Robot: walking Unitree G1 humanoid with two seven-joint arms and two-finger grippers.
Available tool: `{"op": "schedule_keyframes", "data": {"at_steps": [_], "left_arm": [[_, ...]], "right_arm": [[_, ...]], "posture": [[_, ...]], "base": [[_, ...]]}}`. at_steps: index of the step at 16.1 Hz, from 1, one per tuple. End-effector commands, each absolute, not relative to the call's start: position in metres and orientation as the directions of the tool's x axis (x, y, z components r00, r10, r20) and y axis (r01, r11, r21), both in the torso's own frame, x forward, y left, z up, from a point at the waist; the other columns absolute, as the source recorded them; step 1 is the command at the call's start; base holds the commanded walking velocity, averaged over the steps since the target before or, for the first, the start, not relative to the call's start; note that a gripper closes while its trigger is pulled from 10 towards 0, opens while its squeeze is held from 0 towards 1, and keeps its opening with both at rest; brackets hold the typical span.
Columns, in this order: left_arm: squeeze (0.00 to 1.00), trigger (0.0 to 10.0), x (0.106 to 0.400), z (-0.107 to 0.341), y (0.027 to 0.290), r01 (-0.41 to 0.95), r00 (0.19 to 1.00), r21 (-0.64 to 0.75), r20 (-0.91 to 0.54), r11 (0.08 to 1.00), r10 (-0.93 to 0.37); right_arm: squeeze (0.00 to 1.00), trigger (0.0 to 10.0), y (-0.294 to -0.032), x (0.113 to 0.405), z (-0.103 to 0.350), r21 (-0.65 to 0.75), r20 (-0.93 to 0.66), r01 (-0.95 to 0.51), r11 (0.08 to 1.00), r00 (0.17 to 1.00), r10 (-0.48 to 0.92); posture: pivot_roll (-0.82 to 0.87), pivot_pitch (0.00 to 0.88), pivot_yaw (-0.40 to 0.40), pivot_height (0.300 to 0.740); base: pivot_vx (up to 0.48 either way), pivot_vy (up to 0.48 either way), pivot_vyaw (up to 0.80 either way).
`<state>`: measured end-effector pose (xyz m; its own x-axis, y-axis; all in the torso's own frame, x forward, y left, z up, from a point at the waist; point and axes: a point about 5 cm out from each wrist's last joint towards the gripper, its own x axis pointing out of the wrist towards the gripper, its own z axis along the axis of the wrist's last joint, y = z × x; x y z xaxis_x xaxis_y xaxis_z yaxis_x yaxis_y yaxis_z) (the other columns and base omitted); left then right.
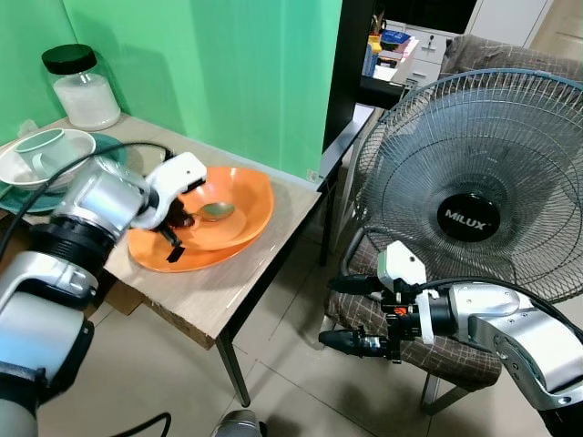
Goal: Setting the table
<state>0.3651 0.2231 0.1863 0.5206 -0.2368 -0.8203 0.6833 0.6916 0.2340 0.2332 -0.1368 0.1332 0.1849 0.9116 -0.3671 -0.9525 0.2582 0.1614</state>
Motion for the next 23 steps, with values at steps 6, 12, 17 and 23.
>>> {"op": "schedule_keyframes", "data": {"at_steps": [6, 12, 17, 23], "left_arm": [[1.00, 10.0, 0.363, 0.205, 0.231, 0.681, 0.524, 0.221, -0.813, 0.698, -0.255], [1.00, 10.0, 0.357, 0.188, 0.242, 0.691, 0.479, 0.213, -0.851, 0.691, -0.217], [0.00, 10.0, 0.364, 0.189, 0.244, 0.671, 0.549, 0.278, -0.810, 0.687, -0.209], [0.00, 10.0, 0.374, 0.198, 0.241, 0.658, 0.605, 0.309, -0.760, 0.686, -0.238]], "right_arm": [[0.00, 10.0, -0.134, 0.237, 0.137, 0.131, -0.366, -0.960, 0.245, 0.183, 0.913], [0.00, 10.0, -0.132, 0.234, 0.135, 0.140, -0.363, -0.960, 0.243, 0.179, 0.915], [0.00, 10.0, -0.132, 0.234, 0.133, 0.138, -0.365, -0.960, 0.245, 0.181, 0.913], [0.00, 10.0, -0.134, 0.233, 0.133, 0.131, -0.372, -0.959, 0.253, 0.189, 0.909]], "posture": [[0.21, 0.000, 0.022, 0.740], [0.21, 0.000, 0.029, 0.740], [0.21, 0.000, 0.033, 0.740], [0.20, 0.000, 0.037, 0.740]], "base": [[0.000, 0.000, 0.00], [0.000, 0.000, 0.00], [0.000, 0.000, 0.00], [0.000, 0.000, 0.00]]}}
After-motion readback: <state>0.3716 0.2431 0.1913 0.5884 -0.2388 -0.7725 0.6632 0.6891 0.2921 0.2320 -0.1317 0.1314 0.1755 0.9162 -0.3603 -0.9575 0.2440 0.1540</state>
